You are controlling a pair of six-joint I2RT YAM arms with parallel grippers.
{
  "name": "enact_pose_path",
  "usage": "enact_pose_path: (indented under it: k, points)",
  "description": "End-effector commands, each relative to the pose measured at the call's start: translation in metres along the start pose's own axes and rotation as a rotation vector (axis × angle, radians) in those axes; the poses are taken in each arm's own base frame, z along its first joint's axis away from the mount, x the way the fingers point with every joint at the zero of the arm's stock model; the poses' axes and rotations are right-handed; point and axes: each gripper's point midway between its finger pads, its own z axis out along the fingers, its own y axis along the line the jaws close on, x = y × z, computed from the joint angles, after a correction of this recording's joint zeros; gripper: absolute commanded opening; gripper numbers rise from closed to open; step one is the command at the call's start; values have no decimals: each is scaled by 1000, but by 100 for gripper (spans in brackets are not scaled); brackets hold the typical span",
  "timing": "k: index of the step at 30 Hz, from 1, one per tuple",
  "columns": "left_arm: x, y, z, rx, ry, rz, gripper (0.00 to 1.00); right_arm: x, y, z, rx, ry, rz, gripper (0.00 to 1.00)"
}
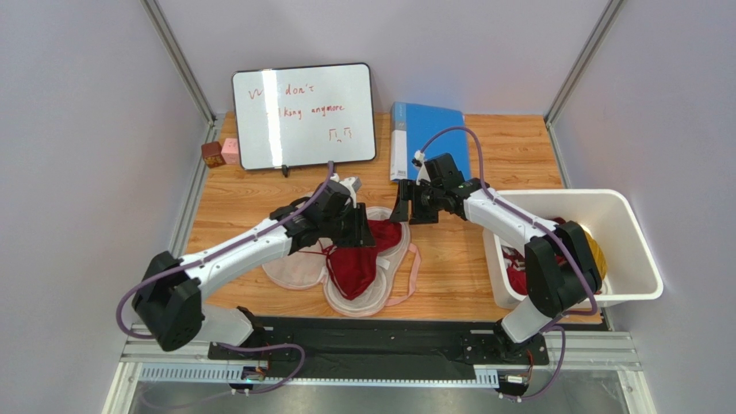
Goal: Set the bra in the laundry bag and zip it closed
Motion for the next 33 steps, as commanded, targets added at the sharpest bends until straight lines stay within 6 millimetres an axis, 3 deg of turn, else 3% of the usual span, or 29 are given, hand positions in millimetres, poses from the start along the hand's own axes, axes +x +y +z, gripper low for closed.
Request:
enact_pose_path:
  k: [1, 7, 8, 11, 17, 25, 28, 29, 33]
  points:
    - [-13, -23, 22, 89, 18, -2, 43, 16, -2, 3, -29, 2, 53, 65]
    - [11, 0, 46, 54, 62, -58, 40, 19, -1, 24, -90, 22, 43, 51]
    - [12, 2, 47, 45, 57, -66, 40, 17, 1, 27, -104, 15, 38, 41]
    - [18, 8, 50, 39, 65, -82, 40, 12, 8, 37, -144, 9, 32, 28]
    - [27, 26, 59, -25, 81, -89, 40, 3, 12, 51, -160, 21, 45, 14]
    - [23, 31, 57, -69, 72, -56, 41, -6, 0, 41, -59, -13, 12, 18]
    - [12, 24, 47, -65, 53, -38, 47, -4, 1, 28, -31, -13, 3, 29]
    - [7, 18, 40, -53, 38, -25, 49, -5, 3, 21, -24, -22, -6, 38]
    - [-12, 3, 5, -32, -36, -18, 62, -3, 1, 0, 51, -40, -54, 55]
